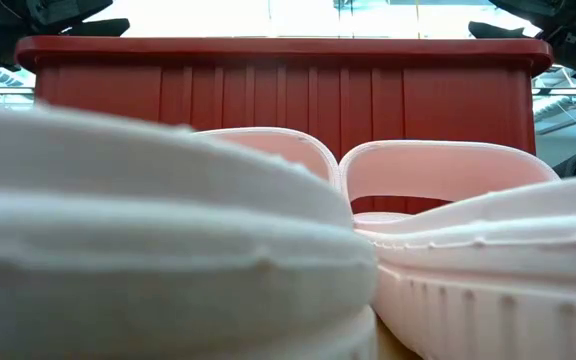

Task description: Pick and place slides into bin

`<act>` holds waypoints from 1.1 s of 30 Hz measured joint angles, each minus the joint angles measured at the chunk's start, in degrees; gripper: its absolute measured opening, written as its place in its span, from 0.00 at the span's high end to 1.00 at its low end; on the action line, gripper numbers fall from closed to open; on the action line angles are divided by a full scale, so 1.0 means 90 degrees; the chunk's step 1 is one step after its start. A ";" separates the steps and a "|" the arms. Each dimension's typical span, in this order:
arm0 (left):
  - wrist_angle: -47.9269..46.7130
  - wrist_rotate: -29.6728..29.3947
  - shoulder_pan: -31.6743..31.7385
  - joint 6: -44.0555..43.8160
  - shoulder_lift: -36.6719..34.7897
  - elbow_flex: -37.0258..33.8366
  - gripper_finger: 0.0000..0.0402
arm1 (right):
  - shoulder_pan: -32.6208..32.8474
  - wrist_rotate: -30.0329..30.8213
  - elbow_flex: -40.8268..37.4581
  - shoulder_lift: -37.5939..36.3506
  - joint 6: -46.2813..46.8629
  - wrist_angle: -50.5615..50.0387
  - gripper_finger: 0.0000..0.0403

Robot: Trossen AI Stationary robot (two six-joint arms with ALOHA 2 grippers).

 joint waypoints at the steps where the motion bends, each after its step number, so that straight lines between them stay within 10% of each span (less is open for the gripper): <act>1: 0.0000 0.0000 0.0000 0.0000 0.0002 0.0002 0.38 | -0.0002 0.0001 0.0000 0.0002 0.0000 -0.0002 0.42; 33: 0.0001 0.0000 0.0001 0.0000 0.0001 0.0001 0.38 | 0.0000 -0.0001 0.0000 0.0000 0.0000 0.0000 0.44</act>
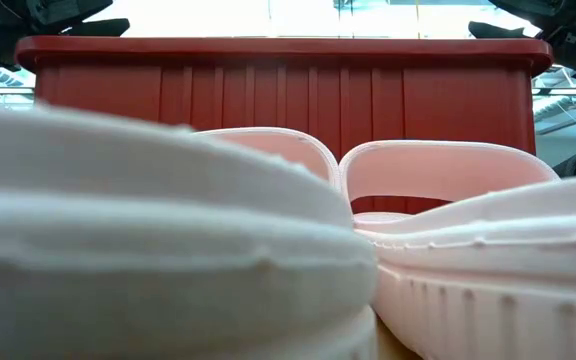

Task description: Pick and place slides into bin

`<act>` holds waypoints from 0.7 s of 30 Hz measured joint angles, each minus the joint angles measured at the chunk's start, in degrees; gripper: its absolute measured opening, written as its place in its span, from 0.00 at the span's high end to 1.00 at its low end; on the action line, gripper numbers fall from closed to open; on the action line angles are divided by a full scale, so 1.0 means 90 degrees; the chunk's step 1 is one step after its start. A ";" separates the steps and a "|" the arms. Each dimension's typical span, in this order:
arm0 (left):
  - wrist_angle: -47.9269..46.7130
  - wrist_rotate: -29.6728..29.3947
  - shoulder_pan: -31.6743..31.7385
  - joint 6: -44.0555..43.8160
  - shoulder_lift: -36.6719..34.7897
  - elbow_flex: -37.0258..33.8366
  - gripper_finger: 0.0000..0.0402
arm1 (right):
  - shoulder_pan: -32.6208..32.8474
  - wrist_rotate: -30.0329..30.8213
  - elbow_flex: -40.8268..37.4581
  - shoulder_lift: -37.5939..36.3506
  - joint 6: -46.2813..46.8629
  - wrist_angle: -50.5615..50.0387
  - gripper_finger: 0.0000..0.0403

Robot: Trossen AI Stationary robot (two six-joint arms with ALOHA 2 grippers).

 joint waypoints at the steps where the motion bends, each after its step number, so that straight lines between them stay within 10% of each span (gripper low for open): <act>1: 0.0002 0.0000 -0.0001 0.0000 -0.0001 -0.0001 0.38 | 0.0000 0.0000 0.0000 0.0002 0.0000 -0.0002 0.43; 21: 0.0000 0.0000 -0.0001 0.0000 0.0001 -0.0001 0.38 | 0.0001 0.0001 0.0000 0.0001 0.0000 -0.0002 0.42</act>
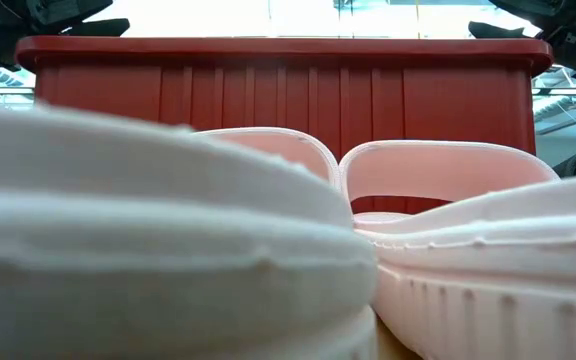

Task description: Pick and place slides into bin

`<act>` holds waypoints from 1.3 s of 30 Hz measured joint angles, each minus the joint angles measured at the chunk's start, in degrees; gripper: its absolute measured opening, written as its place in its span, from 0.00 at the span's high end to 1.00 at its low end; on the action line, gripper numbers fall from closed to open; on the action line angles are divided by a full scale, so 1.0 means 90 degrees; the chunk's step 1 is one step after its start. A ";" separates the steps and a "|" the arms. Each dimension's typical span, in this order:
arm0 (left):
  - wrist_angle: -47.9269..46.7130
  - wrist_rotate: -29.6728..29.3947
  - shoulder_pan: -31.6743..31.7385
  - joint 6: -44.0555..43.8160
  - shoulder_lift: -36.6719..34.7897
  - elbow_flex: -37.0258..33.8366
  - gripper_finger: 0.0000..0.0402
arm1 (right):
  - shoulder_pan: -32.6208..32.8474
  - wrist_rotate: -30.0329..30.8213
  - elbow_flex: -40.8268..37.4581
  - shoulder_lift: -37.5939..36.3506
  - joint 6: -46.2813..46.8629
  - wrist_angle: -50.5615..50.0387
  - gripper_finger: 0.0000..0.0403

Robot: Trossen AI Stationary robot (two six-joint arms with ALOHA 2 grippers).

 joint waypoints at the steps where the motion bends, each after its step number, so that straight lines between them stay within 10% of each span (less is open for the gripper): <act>1: 0.0000 0.0000 0.0000 0.0000 -0.0001 0.0000 0.38 | -0.0002 -0.0001 0.0000 -0.0001 0.0000 0.0000 0.42; 39: -0.0005 0.0028 0.0001 -0.1135 -0.0001 0.0001 0.38 | -0.0004 0.0716 0.0000 -0.0001 0.0038 0.1203 0.44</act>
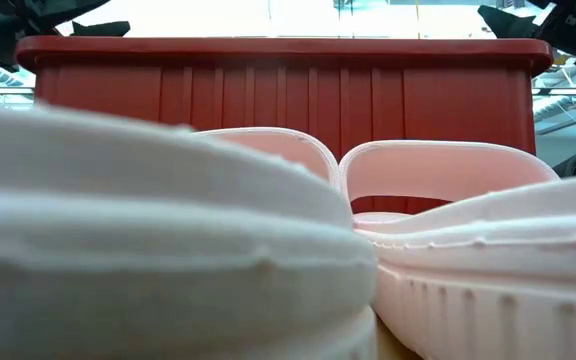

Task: Pick and place slides into bin
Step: Put the black slide into the red organizer bin

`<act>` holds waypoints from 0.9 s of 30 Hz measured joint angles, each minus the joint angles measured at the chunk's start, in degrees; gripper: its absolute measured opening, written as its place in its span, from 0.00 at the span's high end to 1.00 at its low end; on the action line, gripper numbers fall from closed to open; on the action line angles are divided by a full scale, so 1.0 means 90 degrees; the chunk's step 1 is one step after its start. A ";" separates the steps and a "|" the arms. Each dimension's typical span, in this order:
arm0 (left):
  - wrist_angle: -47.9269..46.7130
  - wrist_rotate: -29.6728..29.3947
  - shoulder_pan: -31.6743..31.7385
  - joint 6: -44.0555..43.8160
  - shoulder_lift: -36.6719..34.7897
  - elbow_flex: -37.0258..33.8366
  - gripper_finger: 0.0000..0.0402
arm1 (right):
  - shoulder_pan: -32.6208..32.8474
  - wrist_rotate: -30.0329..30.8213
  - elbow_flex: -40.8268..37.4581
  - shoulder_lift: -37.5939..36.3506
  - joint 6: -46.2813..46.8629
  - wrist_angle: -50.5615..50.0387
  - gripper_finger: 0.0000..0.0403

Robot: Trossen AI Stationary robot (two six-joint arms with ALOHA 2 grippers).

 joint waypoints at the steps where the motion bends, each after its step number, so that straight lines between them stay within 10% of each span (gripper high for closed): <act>1: 0.0000 0.0001 0.0002 -0.0089 0.0001 -0.0001 0.38 | -0.0001 -0.0011 0.0000 0.0000 0.0019 -0.0010 0.44; 15: 0.0667 0.0107 0.0065 0.0248 -0.0002 0.0247 0.38 | -0.0001 -0.0075 0.0042 -0.0002 -0.0091 0.0579 0.45; 27: -0.0548 0.1160 -0.0157 0.0425 0.0491 0.1933 0.38 | 0.0004 -0.2737 0.0662 0.0701 0.0671 0.2079 0.47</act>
